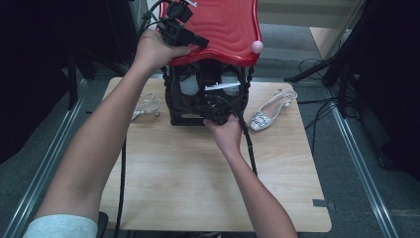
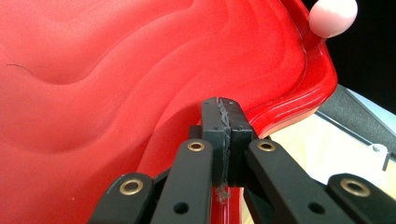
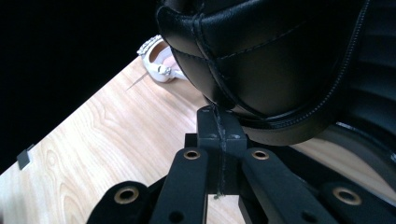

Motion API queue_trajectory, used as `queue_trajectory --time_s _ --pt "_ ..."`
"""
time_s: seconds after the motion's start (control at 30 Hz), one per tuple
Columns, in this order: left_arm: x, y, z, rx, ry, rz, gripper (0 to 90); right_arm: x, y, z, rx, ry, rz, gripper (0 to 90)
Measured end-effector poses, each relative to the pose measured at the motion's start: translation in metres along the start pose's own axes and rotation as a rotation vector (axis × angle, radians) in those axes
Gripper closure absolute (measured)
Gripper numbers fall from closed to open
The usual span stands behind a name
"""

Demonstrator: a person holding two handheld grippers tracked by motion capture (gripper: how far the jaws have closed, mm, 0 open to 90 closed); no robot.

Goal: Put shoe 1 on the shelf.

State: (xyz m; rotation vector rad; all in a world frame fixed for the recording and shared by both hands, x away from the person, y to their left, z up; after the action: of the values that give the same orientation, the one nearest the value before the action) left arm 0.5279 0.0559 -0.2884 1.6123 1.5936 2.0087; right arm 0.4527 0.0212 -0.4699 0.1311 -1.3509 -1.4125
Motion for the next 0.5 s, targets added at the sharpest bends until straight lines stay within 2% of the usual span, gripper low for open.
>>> queue_trajectory --time_s 0.5 --pt "0.0 0.0 0.0 -0.007 0.003 -0.001 90.0 -0.015 0.017 -0.002 0.003 -0.043 0.0 90.0"
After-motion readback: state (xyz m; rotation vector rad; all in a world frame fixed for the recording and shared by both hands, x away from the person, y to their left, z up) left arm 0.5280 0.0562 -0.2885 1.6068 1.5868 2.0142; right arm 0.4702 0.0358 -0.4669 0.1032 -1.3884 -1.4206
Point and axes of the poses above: each handheld gripper's, and its own axes: x roughly backward along the jaws, y roughly out of its top, z roughly to its left, the point moved 9 cm from there along -x, roughly forward along the jaws, and after that the axes turned 2 degrees about z, right-handed, at the moved point
